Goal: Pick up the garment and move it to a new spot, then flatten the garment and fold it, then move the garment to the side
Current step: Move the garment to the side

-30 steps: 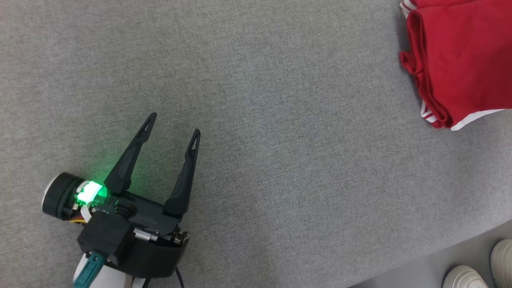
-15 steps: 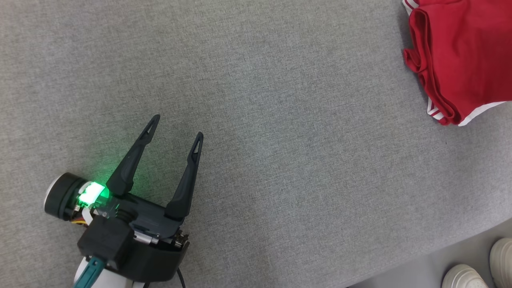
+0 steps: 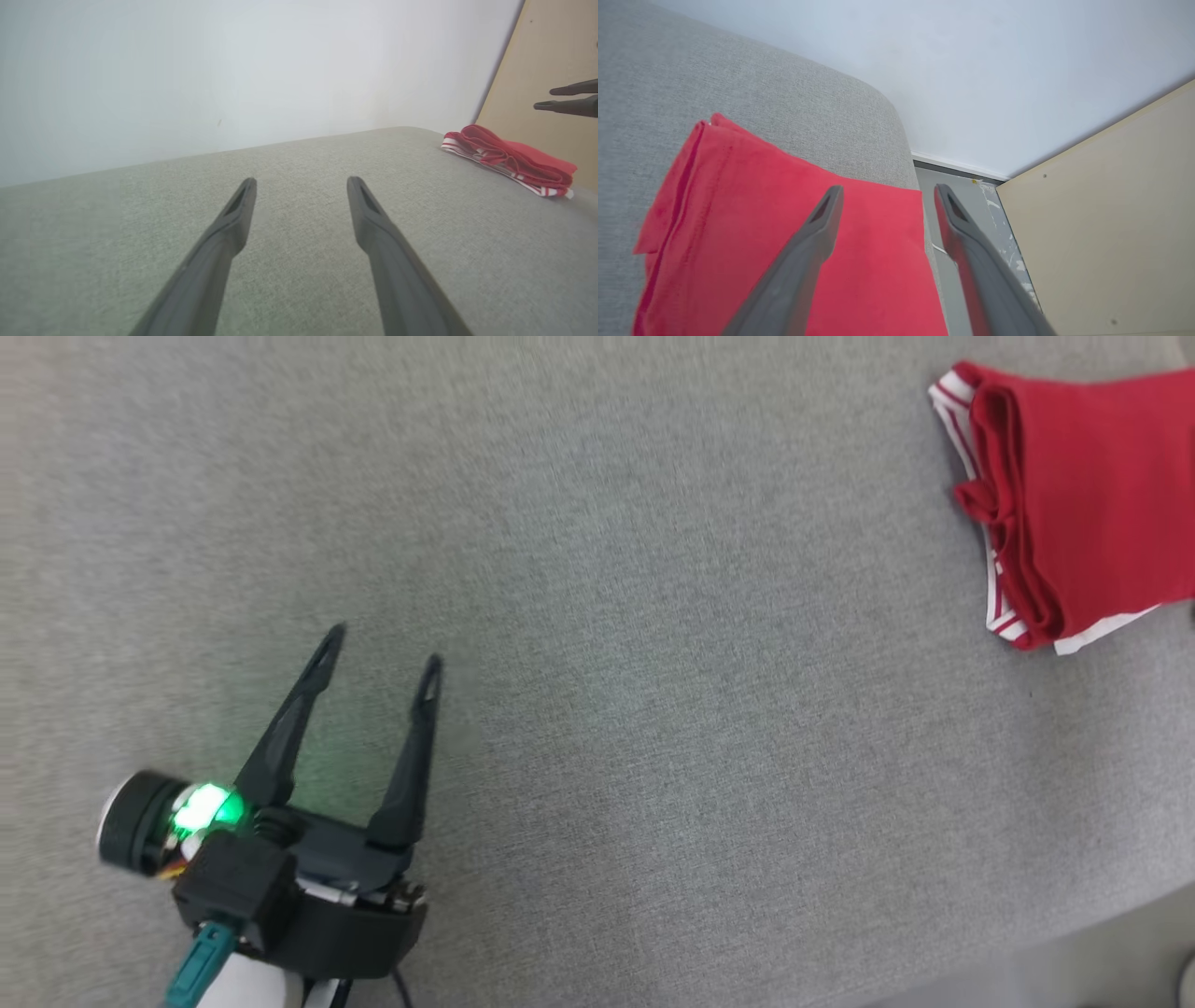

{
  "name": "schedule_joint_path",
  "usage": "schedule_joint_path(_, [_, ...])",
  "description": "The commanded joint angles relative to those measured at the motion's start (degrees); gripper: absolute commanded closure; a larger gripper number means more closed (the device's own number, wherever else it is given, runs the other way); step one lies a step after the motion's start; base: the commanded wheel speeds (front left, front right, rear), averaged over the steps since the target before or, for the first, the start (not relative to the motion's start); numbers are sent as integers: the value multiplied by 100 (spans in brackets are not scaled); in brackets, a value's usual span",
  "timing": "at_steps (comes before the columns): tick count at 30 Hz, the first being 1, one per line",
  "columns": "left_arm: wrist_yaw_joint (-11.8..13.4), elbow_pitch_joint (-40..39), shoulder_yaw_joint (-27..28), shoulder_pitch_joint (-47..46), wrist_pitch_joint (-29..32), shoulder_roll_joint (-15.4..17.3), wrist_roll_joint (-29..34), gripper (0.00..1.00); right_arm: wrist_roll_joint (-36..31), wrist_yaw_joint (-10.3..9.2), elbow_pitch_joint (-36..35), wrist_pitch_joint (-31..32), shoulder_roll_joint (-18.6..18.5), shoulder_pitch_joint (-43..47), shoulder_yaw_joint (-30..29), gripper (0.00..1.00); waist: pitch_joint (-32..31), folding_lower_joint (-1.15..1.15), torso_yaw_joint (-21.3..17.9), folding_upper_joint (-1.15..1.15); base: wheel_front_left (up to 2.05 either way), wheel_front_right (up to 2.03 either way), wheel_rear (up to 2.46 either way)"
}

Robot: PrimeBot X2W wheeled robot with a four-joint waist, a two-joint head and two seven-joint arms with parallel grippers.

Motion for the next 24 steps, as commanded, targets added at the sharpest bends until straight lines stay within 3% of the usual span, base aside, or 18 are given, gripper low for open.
schedule_joint_path(1, [38,73,95,171,-16,-13,-75,0,157,-16,-67,-28,100,181,68,0,-393,0,197,0,0,0,0])
schedule_joint_path(12, [168,526,697,837,-16,-179,-212,0,686,-16,-732,-416,325,923,525,0,-1518,0,518,0,0,0,0])
schedule_joint_path(24, [126,1100,1389,1669,-16,-555,-369,0,1061,-16,-1506,-822,991,2529,560,0,-2785,0,867,0,0,0,0])
